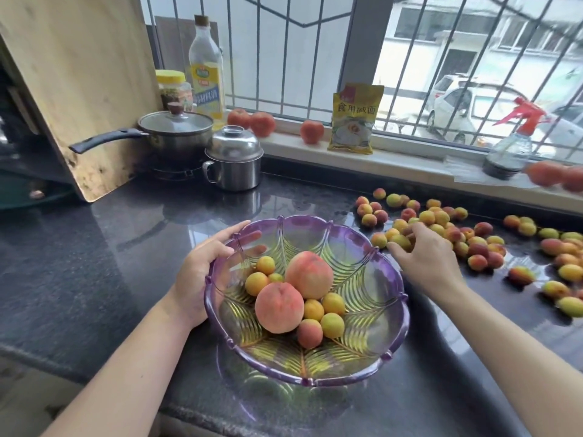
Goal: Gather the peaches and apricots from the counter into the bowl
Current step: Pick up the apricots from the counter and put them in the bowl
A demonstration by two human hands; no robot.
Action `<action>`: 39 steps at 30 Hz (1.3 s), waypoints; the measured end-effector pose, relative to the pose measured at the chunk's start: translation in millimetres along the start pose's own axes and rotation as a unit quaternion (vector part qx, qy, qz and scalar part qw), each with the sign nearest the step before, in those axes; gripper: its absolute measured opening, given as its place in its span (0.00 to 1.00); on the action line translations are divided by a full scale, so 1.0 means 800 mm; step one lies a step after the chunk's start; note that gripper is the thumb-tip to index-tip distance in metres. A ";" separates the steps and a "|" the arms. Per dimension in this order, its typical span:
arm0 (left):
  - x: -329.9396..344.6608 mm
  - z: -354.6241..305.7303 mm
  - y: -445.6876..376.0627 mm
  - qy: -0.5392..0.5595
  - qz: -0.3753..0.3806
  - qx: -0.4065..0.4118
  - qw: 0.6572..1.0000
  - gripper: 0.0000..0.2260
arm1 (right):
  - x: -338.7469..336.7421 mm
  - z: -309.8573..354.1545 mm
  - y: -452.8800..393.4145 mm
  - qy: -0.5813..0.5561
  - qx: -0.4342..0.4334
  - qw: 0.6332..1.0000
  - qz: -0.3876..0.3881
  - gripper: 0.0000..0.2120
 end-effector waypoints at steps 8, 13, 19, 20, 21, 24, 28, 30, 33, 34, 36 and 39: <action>0.001 -0.001 0.000 0.008 -0.014 -0.001 1.000 0.27 | -0.055 0.120 -0.021 -0.280 -0.044 0.946 0.158 0.10; 0.001 -0.002 0.000 0.010 -0.016 -0.009 1.000 0.28 | -0.007 0.190 -0.019 -0.216 -0.120 0.931 0.270 0.09; 0.002 -0.003 0.001 0.006 -0.017 -0.020 1.000 0.28 | 0.048 0.202 0.002 -0.060 -0.162 0.946 0.275 0.11; 0.002 -0.002 0.000 0.006 -0.017 -0.021 1.000 0.28 | 0.053 0.201 0.005 -0.049 -0.162 0.945 0.278 0.11; 0.001 -0.002 0.000 0.007 -0.018 -0.022 1.000 0.28 | 0.056 0.200 0.007 -0.039 -0.163 0.946 0.278 0.11; 0.001 -0.002 -0.001 0.003 -0.020 -0.019 1.000 0.28 | 0.059 0.200 0.007 -0.012 -0.165 0.947 0.275 0.12; 0.001 -0.002 0.001 0.006 -0.020 -0.015 1.000 0.28 | 0.055 0.201 0.002 0.011 -0.163 0.934 0.319 0.11; 0.001 -0.003 0.001 0.005 -0.019 -0.014 1.000 0.28 | 0.053 0.203 0.001 0.014 -0.167 0.928 0.334 0.12; 0.002 -0.003 0.000 0.001 -0.019 -0.011 1.000 0.28 | 0.052 0.203 0.001 0.016 -0.173 0.926 0.334 0.13; 0.002 -0.003 0.000 -0.001 -0.019 -0.011 1.000 0.28 | 0.052 0.202 0.001 0.016 -0.173 0.927 0.333 0.13; 0.002 -0.003 0.001 -0.006 -0.018 -0.010 1.000 0.28 | 0.054 0.202 0.003 0.019 -0.175 0.928 0.328 0.14; 0.001 -0.004 0.001 -0.011 -0.017 -0.010 1.000 0.29 | 0.058 0.201 0.004 0.039 -0.197 0.929 0.311 0.12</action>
Point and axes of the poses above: each hand's wrist, its own y-axis away from the middle knuckle, its own x-axis out of the palm, z = x × y, the point moved 1 cm from there along -y, towards the middle knuckle, and after that the axes turned 5 degrees about -z, right-handed, at the moved point
